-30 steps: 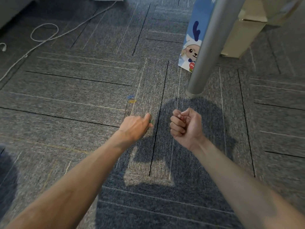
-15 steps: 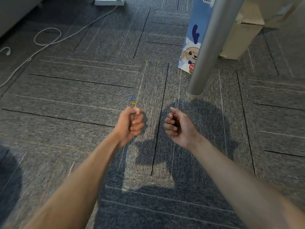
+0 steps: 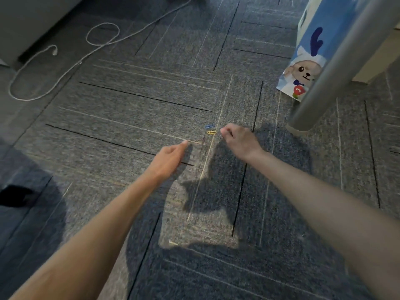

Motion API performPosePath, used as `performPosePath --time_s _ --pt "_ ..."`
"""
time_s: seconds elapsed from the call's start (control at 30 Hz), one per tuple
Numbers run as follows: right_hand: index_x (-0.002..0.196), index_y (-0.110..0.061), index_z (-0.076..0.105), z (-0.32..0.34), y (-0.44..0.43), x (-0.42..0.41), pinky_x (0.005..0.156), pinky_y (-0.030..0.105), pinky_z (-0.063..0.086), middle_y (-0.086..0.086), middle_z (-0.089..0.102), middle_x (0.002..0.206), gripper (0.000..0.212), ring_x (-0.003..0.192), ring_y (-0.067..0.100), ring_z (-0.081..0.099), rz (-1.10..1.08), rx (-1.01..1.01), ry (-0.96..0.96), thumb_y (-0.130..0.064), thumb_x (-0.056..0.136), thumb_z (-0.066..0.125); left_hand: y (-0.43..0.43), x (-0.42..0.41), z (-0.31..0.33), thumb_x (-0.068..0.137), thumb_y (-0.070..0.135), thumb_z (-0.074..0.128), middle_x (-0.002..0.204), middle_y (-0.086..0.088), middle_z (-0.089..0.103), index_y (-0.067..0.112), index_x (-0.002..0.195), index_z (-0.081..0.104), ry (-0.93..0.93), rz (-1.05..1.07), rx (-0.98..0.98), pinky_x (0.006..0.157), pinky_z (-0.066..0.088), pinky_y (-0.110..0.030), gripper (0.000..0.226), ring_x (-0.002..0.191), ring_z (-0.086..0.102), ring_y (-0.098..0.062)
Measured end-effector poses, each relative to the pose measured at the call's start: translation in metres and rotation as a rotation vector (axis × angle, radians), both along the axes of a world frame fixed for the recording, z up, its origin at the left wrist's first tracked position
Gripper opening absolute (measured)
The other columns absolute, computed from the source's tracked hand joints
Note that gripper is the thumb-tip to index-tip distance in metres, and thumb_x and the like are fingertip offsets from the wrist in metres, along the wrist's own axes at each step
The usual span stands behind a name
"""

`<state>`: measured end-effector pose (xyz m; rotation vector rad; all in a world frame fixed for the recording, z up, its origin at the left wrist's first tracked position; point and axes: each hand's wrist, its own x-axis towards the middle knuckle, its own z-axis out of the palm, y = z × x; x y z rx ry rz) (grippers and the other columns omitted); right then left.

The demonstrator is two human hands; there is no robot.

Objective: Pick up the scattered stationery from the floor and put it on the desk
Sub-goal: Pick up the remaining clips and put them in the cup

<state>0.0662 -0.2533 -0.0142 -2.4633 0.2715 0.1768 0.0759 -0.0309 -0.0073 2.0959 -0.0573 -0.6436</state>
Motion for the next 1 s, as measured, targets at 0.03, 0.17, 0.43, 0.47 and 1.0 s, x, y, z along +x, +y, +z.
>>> performPosePath --time_s 0.03,0.17,0.43,0.47,1.0 --pt "0.106 -0.011 0.055 -0.004 0.000 0.007 0.058 0.032 0.045 0.003 0.059 0.076 0.028 0.067 0.022 0.057 0.074 -0.080 0.002 -0.033 0.104 0.038 0.001 0.004 0.000 0.095 0.053 0.040 0.052 -0.001 0.048 0.020 0.065 0.051 -0.056 -0.019 0.054 0.051 0.040 -0.028 0.046 0.049 0.042 -0.014" --pt "0.116 -0.010 0.046 -0.012 0.003 0.023 0.061 0.035 0.048 0.003 0.058 0.074 0.026 0.062 0.022 0.056 0.274 -0.275 0.003 -0.032 0.104 0.041 0.001 0.020 -0.003 0.099 0.043 0.040 0.052 0.004 0.043 0.017 0.063 0.042 -0.330 -0.192 0.326 0.049 0.030 -0.024 0.044 0.045 0.040 -0.014" --pt "0.105 -0.014 0.052 -0.009 0.005 0.046 0.062 0.033 0.050 0.002 0.058 0.080 0.020 0.064 0.015 0.055 0.273 -0.219 0.138 -0.033 0.099 0.053 -0.030 0.021 -0.015 0.096 0.046 0.042 0.079 0.004 0.063 0.017 0.105 0.046 -0.467 -0.461 0.549 0.057 0.042 -0.029 0.030 0.063 0.057 -0.015" --pt "0.102 -0.014 0.053 -0.008 0.005 0.047 0.059 0.031 0.047 0.003 0.059 0.081 0.019 0.063 0.015 0.054 0.260 -0.198 0.174 -0.032 0.098 0.054 -0.034 0.021 -0.016 0.096 0.046 0.043 0.082 0.002 0.065 0.017 0.106 0.046 -0.468 -0.456 0.566 0.059 0.045 -0.033 0.031 0.066 0.059 -0.018" --pt "0.064 -0.022 0.036 0.007 -0.007 -0.037 0.032 0.020 0.016 -0.009 0.029 0.046 0.030 0.035 0.007 0.021 -0.269 1.726 0.083 -0.028 0.093 0.039 -0.071 0.029 -0.010 0.097 0.037 0.044 0.069 0.005 0.055 0.015 0.085 0.049 -0.036 -0.382 0.371 0.046 0.037 -0.021 0.026 0.057 0.048 -0.011"
